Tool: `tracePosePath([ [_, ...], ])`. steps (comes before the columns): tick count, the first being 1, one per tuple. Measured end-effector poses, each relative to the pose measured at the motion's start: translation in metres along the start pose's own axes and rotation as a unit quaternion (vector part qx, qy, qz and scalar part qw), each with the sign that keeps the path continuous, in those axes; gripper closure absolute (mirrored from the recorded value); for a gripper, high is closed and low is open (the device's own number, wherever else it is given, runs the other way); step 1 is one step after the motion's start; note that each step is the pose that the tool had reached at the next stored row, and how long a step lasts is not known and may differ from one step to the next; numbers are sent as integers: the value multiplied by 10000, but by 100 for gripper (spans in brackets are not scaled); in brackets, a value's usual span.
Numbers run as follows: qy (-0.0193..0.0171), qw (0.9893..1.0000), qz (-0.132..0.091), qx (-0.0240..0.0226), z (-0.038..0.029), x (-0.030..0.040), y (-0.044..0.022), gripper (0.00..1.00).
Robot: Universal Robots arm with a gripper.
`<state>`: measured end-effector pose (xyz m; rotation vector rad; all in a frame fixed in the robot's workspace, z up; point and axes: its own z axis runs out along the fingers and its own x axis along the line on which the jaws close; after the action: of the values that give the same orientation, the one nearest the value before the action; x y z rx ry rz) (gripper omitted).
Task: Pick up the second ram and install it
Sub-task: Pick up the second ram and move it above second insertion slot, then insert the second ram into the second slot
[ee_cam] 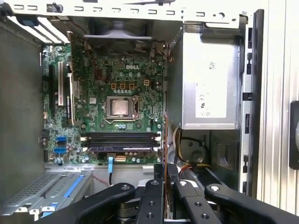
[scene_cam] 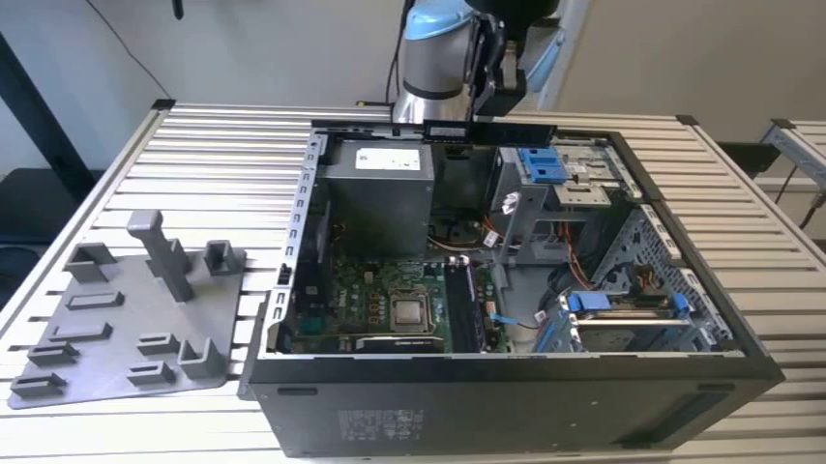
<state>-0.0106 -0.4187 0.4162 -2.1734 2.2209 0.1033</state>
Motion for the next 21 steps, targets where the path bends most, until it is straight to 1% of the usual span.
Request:
tracePosePath([
  [9, 1, 10000, 0, 0, 3, 0, -6, 85],
  [17, 12, 10000, 3, 0, 3, 0, -5, 85],
  [19, 12, 10000, 37, 3, 5, 0, -6, 85],
  [21, 12, 9999, 130, 9, 8, 0, -6, 85],
])
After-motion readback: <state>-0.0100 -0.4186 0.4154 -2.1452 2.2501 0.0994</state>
